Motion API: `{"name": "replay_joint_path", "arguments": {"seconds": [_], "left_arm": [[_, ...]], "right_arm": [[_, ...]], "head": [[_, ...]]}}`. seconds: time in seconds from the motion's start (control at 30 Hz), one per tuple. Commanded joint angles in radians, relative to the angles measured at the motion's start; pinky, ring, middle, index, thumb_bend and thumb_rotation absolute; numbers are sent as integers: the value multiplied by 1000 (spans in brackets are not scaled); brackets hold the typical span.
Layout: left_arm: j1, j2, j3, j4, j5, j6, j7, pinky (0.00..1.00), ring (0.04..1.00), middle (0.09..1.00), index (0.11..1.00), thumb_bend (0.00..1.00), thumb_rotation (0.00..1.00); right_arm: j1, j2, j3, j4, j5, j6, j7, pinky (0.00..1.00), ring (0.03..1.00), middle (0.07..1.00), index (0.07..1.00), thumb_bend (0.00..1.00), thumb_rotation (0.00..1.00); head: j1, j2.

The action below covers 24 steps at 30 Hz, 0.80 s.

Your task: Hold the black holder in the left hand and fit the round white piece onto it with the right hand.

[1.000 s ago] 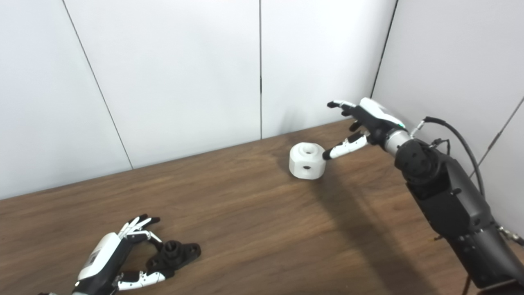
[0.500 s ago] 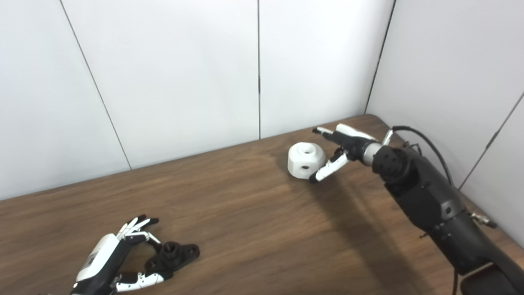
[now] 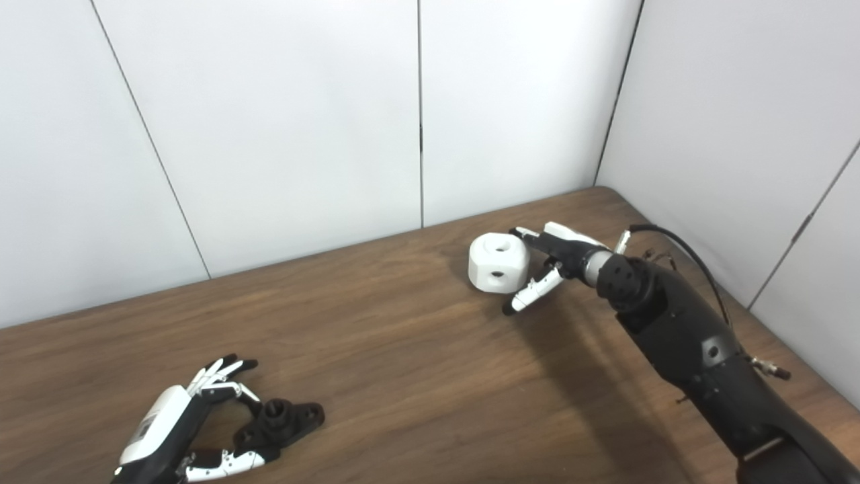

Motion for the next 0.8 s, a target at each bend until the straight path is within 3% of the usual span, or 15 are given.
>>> {"name": "replay_joint_path", "arguments": {"seconds": [0.0, 0.37, 0.77], "left_arm": [[112, 16, -46, 45, 14, 56, -103, 1000, 989, 905, 486, 521, 47], [120, 22, -42, -1, 7, 81, -122, 1000, 979, 903, 486, 520, 45], [127, 22, -43, -29, 2, 100, -129, 1000, 975, 900, 486, 519, 44]], "right_arm": [[-31, -14, -18, -2, -7, -25, -30, 825, 975, 994, 980, 931, 308], [-4, 103, -85, 68, -4, -119, -252, 657, 802, 837, 861, 871, 206], [-7, 145, -70, 86, -11, -117, -285, 645, 787, 828, 839, 842, 225]], "head": [[-1, 2], [12, 12], [26, 27]]}}
